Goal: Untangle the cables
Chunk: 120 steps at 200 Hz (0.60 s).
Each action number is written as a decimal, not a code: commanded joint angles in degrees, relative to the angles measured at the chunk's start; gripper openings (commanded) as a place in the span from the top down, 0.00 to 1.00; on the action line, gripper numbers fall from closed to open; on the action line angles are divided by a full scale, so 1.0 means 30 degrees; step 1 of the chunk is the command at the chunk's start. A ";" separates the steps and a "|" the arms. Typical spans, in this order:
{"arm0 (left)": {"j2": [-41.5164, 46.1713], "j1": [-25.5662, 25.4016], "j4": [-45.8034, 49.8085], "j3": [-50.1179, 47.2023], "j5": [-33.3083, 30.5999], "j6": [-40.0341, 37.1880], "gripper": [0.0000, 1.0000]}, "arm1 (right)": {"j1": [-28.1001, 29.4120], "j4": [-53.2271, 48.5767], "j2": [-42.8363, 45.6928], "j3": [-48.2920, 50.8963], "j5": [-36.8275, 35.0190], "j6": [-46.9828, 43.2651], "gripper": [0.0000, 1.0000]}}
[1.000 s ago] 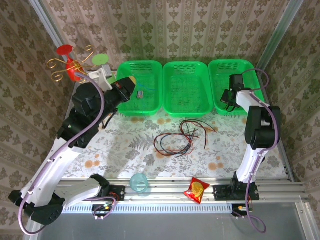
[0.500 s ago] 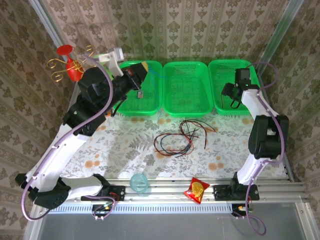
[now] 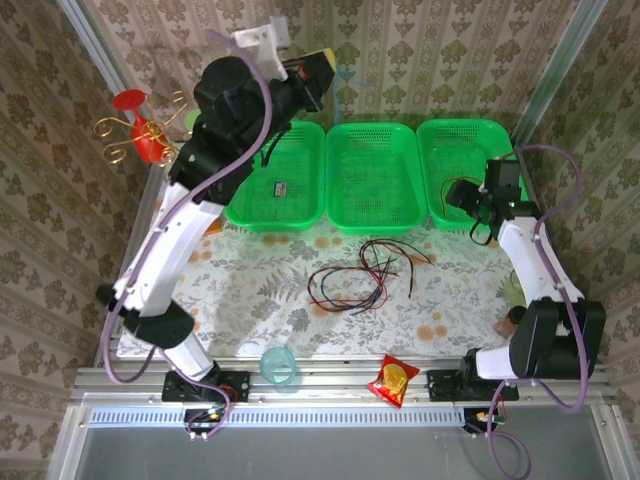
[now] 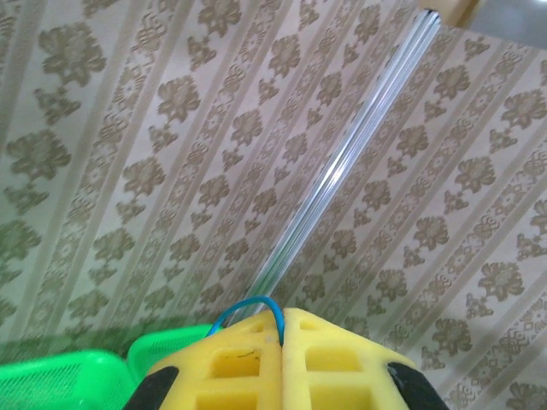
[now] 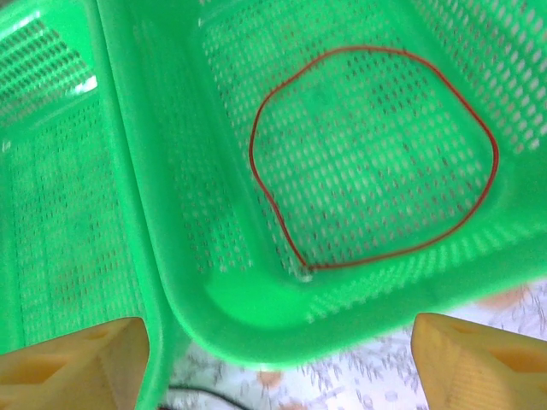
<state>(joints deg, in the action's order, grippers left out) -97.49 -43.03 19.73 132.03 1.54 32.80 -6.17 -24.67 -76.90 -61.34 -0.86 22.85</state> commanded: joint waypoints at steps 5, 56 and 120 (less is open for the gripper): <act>-0.2606 0.0619 0.1051 0.4249 0.1157 -0.0433 1.00 | -0.0063 -0.0411 0.2338 0.1208 0.0503 0.0419 0.17; -0.5762 0.2496 0.0607 0.4181 0.2843 0.1343 1.00 | -0.0117 -0.1681 0.5293 0.2172 0.0393 -0.0128 0.15; -0.8782 0.1785 0.3603 0.0036 0.0708 -0.1755 1.00 | -0.0168 -0.2775 0.6836 0.2884 0.0545 -0.0380 0.14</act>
<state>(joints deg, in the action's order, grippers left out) -119.87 -36.47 24.91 133.03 5.98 32.51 -6.42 -29.43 -57.74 -53.91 -0.10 22.70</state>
